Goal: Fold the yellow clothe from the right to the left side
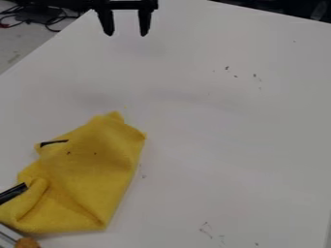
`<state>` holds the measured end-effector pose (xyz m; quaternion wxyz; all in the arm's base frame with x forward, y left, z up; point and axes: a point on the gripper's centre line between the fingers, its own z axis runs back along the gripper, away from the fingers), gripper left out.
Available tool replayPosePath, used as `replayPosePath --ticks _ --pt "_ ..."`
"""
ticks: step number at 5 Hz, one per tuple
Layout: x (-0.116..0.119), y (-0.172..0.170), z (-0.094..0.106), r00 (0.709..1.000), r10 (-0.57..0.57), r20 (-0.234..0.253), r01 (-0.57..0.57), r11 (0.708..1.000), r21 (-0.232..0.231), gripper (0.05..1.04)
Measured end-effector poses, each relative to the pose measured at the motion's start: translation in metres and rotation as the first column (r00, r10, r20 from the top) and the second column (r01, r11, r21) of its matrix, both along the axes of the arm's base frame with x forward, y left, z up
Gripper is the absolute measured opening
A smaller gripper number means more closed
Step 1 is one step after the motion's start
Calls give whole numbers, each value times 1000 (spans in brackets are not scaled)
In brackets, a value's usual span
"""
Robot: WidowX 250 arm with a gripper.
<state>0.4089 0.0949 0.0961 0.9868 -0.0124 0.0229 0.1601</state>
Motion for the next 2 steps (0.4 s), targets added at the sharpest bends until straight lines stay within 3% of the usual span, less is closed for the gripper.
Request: replayPosePath --ticks 2 --pt "12 -13 -12 999 -33 4 33 999 -4 1000"
